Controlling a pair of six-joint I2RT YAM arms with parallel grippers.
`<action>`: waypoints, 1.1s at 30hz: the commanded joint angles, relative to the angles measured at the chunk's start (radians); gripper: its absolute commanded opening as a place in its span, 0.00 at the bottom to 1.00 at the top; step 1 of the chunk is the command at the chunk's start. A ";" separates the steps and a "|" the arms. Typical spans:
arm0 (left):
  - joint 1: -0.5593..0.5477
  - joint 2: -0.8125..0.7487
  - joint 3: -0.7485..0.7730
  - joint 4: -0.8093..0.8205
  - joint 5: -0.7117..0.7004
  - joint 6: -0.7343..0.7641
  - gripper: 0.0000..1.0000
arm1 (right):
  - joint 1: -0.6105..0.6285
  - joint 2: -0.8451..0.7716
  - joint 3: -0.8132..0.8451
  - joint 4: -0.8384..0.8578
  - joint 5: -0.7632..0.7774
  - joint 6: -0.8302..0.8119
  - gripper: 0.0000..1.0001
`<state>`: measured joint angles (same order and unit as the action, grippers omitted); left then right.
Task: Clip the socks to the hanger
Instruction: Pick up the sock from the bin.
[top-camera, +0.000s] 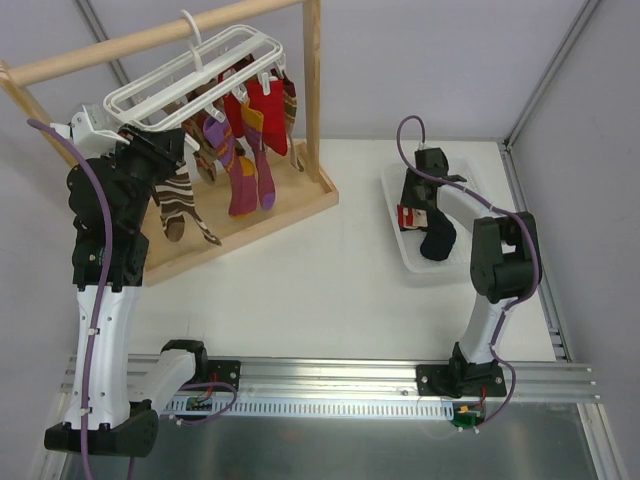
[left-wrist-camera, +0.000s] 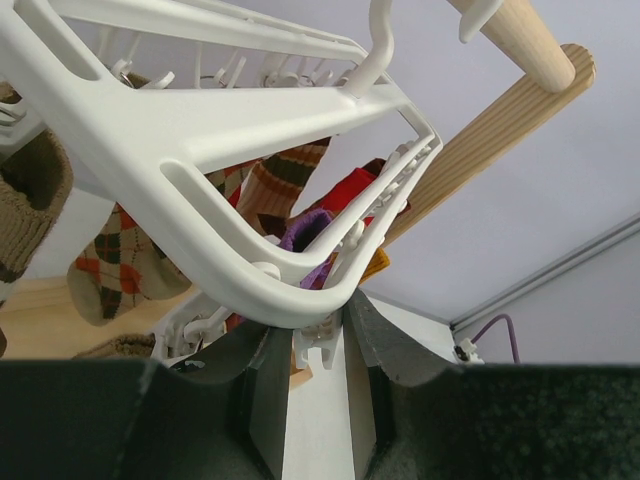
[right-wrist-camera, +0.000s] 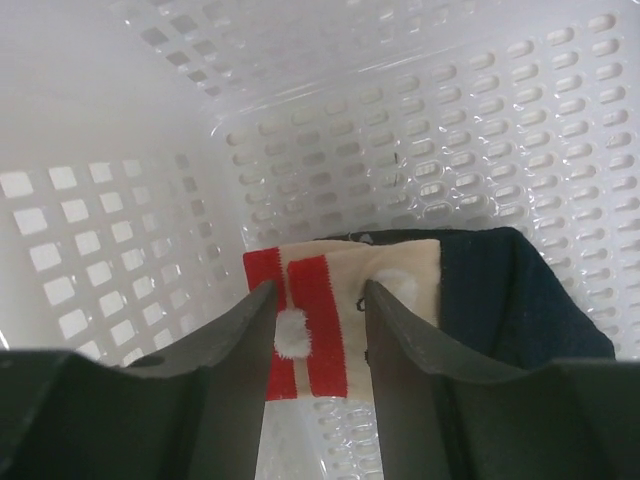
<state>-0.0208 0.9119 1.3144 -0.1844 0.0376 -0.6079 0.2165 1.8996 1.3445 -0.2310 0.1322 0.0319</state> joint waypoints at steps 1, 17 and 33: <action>-0.010 -0.004 -0.004 0.029 -0.030 0.031 0.09 | 0.003 0.001 0.036 -0.027 0.035 -0.007 0.43; -0.010 -0.013 -0.014 0.039 -0.027 0.039 0.10 | 0.001 0.026 0.025 -0.056 0.023 -0.024 0.40; -0.010 0.007 0.003 0.045 0.015 0.030 0.05 | -0.006 -0.233 -0.018 -0.073 -0.037 0.006 0.01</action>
<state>-0.0208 0.9146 1.3094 -0.1738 0.0250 -0.5873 0.2173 1.8122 1.3323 -0.3042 0.1310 0.0132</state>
